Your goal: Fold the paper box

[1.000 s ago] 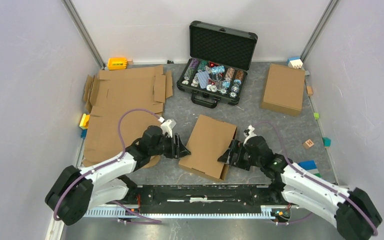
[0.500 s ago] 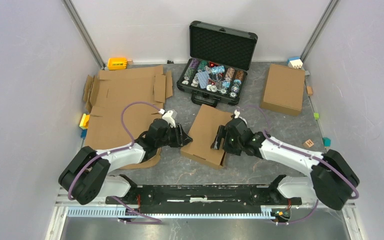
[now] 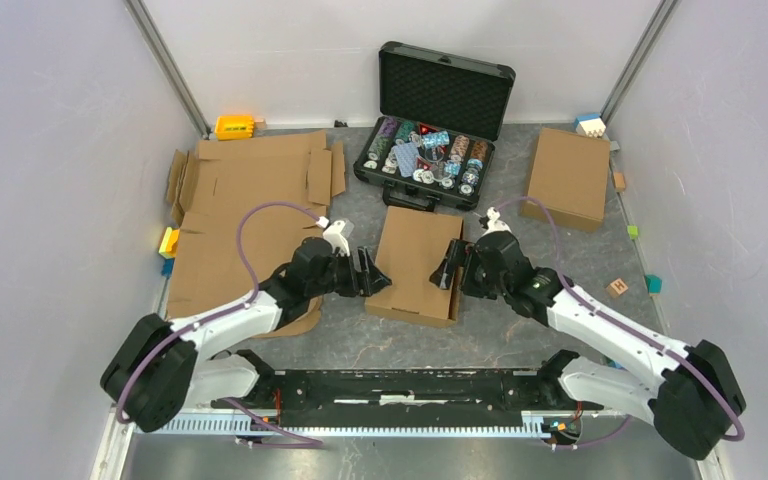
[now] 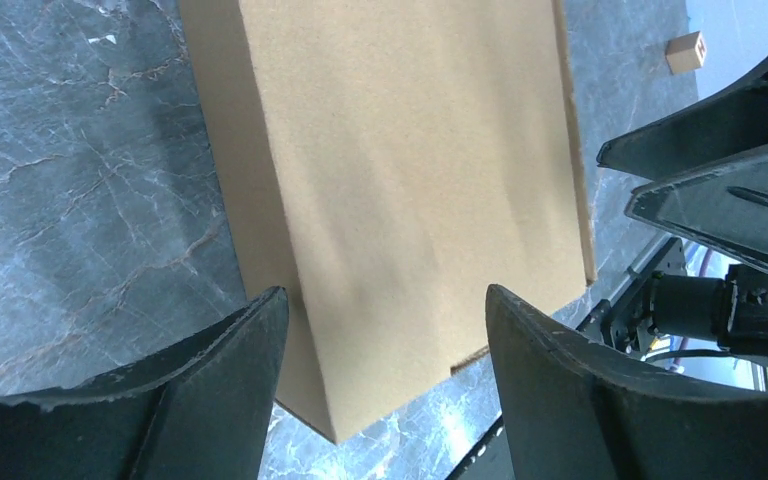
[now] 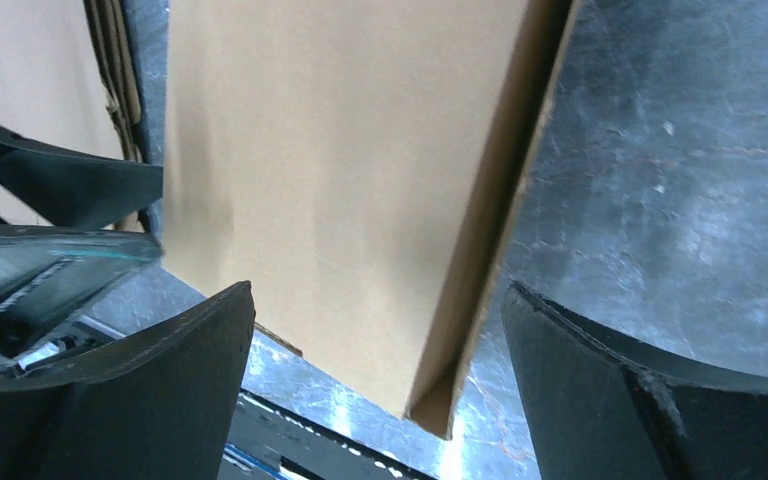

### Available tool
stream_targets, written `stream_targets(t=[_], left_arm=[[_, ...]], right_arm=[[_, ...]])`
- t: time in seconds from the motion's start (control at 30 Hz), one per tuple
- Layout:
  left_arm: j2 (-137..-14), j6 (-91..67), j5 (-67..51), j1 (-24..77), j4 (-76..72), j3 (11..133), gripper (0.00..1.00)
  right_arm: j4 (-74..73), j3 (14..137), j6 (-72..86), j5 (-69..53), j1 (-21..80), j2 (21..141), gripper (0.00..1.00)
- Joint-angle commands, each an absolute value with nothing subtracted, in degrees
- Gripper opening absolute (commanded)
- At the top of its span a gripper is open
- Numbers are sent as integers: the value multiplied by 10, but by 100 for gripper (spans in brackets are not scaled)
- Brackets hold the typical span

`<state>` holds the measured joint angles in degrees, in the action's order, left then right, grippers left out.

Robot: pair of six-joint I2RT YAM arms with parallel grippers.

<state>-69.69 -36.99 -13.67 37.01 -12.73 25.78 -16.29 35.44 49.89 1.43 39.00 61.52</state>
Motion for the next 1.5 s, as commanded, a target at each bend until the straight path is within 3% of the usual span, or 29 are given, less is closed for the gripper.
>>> stream_targets(t=[0.0,0.17,0.33,0.47,0.6,1.0,1.3,1.47], left_arm=[[-639,-350,-133,373,-69,251,80],[-624,-349,-157,373,-39,244,80],[-622,-352,-172,373,-56,221,63],[-644,-355,-186,373,-81,217,58],[-667,-359,-205,373,-108,216,54],[-674,-357,-214,376,-114,220,31],[-692,-385,-209,422,-149,223,29],[-719,-405,-204,462,-176,231,28]], right_arm=[[-226,338,479,54,393,576,98],[-236,293,505,23,394,531,98],[-191,244,549,-21,405,494,98],[-155,233,561,-66,418,507,97],[-149,241,572,-63,442,521,86],[-162,271,583,-48,476,538,58],[-162,303,604,-19,492,592,54],[-153,337,591,-21,496,629,60]])
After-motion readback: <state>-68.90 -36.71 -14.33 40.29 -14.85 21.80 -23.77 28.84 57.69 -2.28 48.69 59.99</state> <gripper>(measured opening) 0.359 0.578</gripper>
